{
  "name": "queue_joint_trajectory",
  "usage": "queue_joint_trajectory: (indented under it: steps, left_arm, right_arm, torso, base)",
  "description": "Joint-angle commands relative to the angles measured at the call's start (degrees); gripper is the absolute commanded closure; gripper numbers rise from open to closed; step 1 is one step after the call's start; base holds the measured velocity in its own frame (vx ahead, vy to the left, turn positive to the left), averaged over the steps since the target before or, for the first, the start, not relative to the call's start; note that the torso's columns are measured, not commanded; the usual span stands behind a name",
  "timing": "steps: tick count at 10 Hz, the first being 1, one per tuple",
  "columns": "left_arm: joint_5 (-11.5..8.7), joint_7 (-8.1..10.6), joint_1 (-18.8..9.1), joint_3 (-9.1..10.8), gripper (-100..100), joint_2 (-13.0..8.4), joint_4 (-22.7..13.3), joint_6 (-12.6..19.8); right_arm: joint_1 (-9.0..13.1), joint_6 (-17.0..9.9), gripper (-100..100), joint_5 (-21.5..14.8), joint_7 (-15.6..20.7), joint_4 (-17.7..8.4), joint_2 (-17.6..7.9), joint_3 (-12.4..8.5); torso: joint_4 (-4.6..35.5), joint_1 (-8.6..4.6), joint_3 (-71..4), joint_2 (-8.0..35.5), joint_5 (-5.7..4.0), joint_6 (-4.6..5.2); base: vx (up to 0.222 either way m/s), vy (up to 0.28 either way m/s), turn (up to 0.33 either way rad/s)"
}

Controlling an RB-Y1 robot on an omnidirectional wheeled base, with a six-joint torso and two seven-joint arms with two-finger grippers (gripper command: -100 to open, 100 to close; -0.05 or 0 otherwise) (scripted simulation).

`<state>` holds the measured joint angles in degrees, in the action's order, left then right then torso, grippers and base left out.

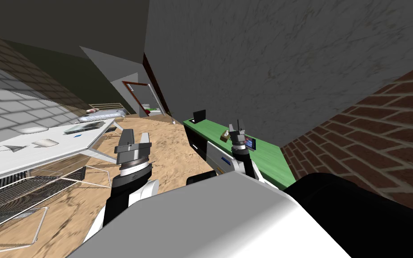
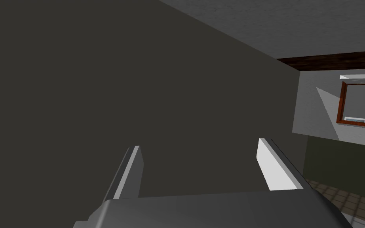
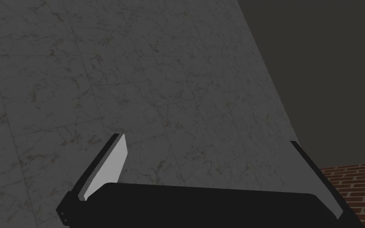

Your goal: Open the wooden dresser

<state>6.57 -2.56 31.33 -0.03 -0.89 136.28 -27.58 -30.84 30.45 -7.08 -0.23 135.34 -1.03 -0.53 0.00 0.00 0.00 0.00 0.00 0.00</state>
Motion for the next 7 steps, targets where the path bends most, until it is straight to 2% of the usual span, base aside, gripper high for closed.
queue_joint_trajectory:
  steps: [1,7]
  left_arm:
    - [0.0,0.0,0.0,0.0,0,0.0,0.0,0.0]
    - [0.0,0.0,0.0,0.0,0,0.0,0.01,0.0]
  right_arm:
    - [0.0,0.0,0,0.0,0.0,0.0,0.0,0.0]
    - [0.0,0.0,0,0.0,0.0,0.02,0.0,0.0]
  torso:
    - [2.35,0.0,-4.67,2.32,0.0,0.0]
    - [26.91,0.0,-53.81,26.93,0.0,0.0]
  base:
    - [0.0,0.0,0.0]
    - [0.0,0.0,0.0]
